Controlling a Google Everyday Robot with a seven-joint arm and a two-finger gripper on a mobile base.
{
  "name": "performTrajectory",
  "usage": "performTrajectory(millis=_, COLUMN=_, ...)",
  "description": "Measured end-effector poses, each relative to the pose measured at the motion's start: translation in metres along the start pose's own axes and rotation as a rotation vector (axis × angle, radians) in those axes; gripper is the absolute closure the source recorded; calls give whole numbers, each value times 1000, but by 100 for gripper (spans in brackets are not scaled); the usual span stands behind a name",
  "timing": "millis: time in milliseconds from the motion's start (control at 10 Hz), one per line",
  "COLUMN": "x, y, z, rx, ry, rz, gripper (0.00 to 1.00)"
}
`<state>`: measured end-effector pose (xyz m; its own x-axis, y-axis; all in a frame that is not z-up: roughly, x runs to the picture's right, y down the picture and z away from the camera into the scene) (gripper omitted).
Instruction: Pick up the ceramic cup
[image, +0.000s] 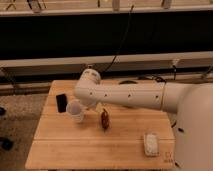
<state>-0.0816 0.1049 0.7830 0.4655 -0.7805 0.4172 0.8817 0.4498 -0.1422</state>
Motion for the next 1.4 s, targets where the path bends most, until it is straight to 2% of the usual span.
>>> performTrajectory(millis=500, x=-14, y=-5, z=7, rx=18, ry=-18, rz=-58, gripper=20)
performTrajectory(millis=1400, x=-18, y=-11, z=10, rx=31, ry=-36, rz=-74, gripper=20)
